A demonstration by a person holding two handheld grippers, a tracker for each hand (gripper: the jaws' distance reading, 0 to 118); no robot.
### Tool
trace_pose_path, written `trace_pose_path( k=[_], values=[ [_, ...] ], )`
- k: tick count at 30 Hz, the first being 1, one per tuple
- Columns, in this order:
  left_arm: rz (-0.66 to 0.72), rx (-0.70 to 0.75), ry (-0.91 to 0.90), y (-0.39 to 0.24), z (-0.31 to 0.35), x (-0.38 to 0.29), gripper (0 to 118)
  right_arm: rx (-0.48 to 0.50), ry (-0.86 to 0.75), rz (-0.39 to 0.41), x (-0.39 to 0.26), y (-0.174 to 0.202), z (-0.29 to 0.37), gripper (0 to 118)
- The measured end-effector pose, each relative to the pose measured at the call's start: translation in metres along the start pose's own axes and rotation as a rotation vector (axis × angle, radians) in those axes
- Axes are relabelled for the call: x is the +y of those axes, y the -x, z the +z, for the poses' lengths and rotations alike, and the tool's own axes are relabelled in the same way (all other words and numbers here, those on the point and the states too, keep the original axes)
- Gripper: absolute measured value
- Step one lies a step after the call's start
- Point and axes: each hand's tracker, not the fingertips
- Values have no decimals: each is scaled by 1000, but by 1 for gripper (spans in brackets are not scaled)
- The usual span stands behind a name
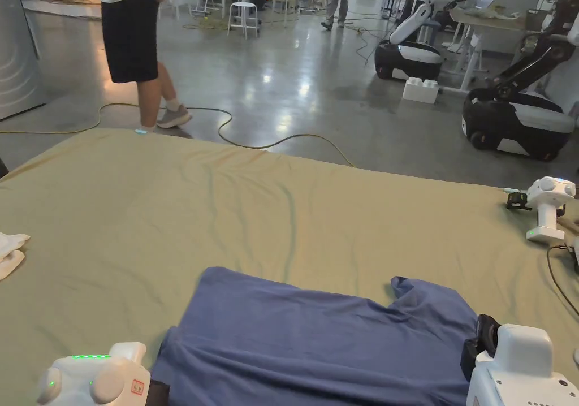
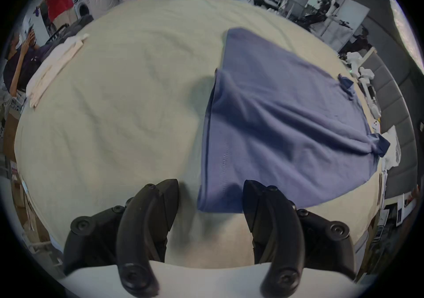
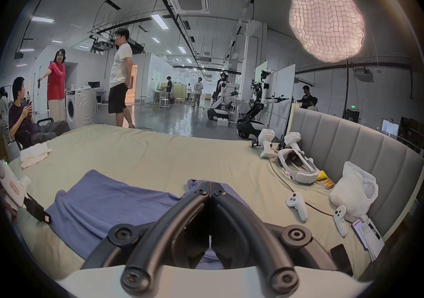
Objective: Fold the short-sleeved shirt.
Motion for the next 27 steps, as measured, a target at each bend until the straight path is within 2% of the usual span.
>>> trace_pose_path(
  k=[4, 7, 8, 9, 10, 13, 14, 15, 20, 25, 27],
  values=[
    [-44, 72, -52, -20, 8, -7, 60, -13, 22, 15, -5, -15, 4, 0],
    [-147, 72, -69, -29, 9, -11, 26, -32, 54, 21, -10, -32, 5, 0],
    [-150, 41, -61, -31, 9, -11, 10, -34, 86, 21, -12, -40, 4, 0],
    [-155, -8, -52, -30, 10, -13, 7, -32, 121, 15, -14, -49, 1, 0],
    [-148, 23, -55, -30, 11, -14, 7, -31, 156, 10, -16, -56, -1, 2],
    [-147, 9, -73, -22, 17, -15, 7, -15, 274, 1, -26, -81, -13, 49],
    [-141, 5, -79, -21, 19, -16, 7, -1, 314, -1, -31, -89, -16, 58],
    [-132, 3, -87, -20, 22, -16, 7, 12, 357, 5, -37, -96, -21, 62],
    [-117, -15, -113, -14, 30, -14, 7, 41, 642, 55, -81, -107, -52, 64],
    [-125, -21, -120, -11, 32, -13, 7, 64, 829, 32, -125, -110, -81, 64],
    [-117, -30, -115, -10, 32, -13, 7, 60, 854, 32, -138, -109, -87, 60]
  ],
)
